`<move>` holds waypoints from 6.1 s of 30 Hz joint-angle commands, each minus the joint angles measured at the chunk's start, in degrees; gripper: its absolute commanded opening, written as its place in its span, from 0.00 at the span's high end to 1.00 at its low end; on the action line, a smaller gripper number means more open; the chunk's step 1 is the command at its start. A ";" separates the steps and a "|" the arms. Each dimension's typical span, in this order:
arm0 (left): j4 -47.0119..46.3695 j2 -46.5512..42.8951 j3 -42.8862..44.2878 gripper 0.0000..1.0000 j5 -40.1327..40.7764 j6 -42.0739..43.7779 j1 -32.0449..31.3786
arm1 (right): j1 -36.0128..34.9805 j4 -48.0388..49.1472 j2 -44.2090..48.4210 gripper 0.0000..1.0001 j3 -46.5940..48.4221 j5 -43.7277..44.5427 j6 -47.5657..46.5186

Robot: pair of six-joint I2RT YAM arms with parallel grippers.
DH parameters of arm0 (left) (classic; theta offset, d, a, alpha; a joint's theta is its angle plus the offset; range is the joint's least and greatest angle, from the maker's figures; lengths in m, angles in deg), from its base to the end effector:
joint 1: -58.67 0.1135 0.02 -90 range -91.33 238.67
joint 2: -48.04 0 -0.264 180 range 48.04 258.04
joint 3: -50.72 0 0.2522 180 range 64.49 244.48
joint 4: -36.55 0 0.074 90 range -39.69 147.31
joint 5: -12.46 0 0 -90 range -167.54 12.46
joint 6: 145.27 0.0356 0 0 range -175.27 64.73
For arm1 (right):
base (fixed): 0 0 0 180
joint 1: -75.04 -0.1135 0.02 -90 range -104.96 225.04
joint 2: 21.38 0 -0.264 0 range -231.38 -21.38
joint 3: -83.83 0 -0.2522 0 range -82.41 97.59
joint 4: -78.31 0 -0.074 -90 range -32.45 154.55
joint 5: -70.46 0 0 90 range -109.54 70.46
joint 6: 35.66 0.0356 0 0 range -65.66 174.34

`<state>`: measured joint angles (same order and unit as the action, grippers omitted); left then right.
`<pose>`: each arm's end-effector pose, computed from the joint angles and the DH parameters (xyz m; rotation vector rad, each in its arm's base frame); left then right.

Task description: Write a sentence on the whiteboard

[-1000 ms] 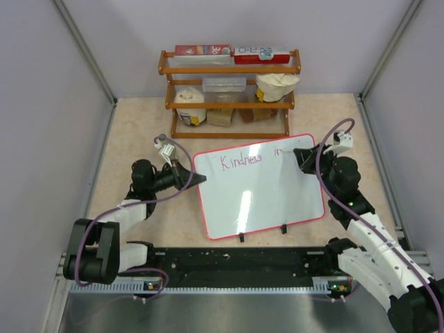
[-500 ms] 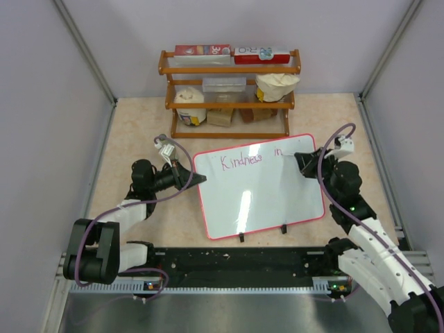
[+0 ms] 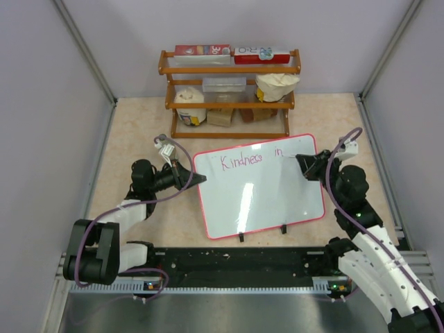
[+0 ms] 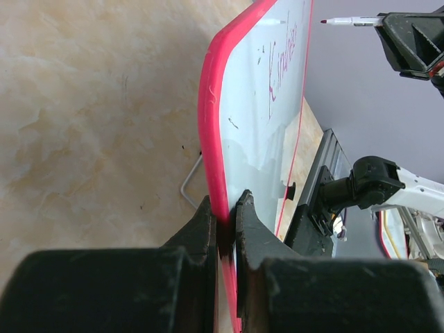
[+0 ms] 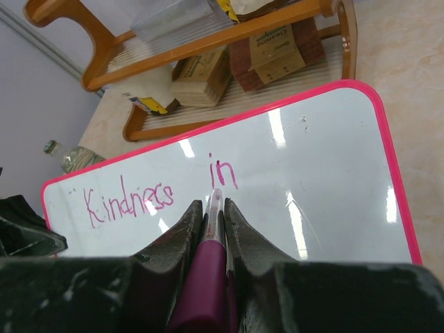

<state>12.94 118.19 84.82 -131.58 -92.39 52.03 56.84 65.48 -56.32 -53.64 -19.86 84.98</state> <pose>0.2221 -0.0549 0.1930 0.2343 1.8968 -1.3664 0.1545 0.0510 0.2880 0.1802 1.6939 0.6469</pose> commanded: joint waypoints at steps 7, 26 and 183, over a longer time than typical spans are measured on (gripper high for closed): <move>1.07 0.87 -1.18 1.00 7.81 11.99 -0.49 | -3.24 1.62 0.14 1.00 2.95 -3.29 -0.83; 0.63 1.22 -1.09 1.00 7.64 11.72 -0.57 | -29.87 9.17 -12.51 1.00 6.91 13.85 -6.81; 0.98 0.95 -1.09 1.00 7.72 11.99 -0.49 | -37.45 17.44 -18.42 1.00 4.80 7.79 4.35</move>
<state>12.79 118.06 84.82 -131.80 -92.37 52.03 17.08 79.86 -77.48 -50.18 -10.81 87.69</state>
